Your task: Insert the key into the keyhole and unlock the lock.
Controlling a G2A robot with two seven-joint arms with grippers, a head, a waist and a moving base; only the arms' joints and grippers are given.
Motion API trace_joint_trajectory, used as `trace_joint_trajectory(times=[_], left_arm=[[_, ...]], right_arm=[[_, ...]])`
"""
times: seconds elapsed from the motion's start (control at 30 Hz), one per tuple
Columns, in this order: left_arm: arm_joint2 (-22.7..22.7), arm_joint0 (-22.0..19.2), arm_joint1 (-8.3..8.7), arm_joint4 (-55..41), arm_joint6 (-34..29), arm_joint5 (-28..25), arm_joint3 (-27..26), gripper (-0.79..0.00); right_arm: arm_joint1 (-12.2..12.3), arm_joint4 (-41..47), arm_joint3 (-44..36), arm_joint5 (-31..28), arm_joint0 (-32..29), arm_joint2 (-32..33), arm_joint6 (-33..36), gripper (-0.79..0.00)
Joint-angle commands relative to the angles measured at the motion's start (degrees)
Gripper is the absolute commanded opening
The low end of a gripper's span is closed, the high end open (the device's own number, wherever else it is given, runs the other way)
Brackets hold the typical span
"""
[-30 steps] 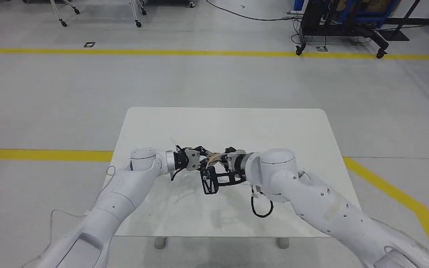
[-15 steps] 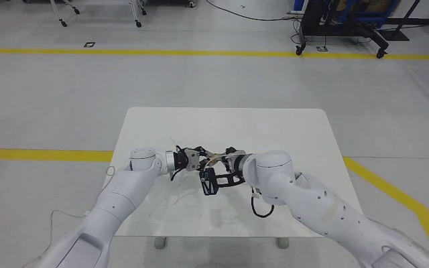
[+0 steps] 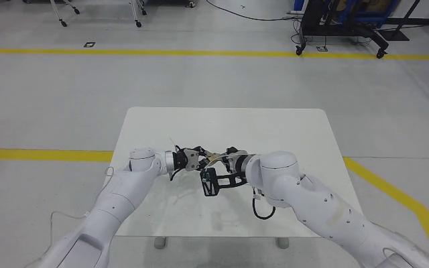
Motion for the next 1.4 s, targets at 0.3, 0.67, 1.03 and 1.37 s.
trace_joint_trajectory(times=[0.3,0.67,1.03,1.37], left_arm=[[-0.2,0.2,-0.21,0.6,-0.1,0.4,-0.2,-0.785],[-0.4,0.2,-0.36,1.2,-0.7,1.0,-0.2,-0.785],[-0.7,0.4,-0.5,1.5,-0.8,1.4,-0.1,-0.785],[-1.0,0.4,-0.59,1.9,-0.9,1.8,-0.1,-0.785]], right_arm=[[0.0,-1.2,0.0,-1.5,-1.1,-0.2,-1.1,-0.785],[-1.1,-1.7,2.2,-1.2,0.7,-2.3,-0.9,-0.785],[-1.7,-1.8,2.9,-0.8,1.2,-2.7,0.1,-0.785],[-1.6,-3.0,3.7,-1.0,1.3,-3.2,0.0,-0.785]])
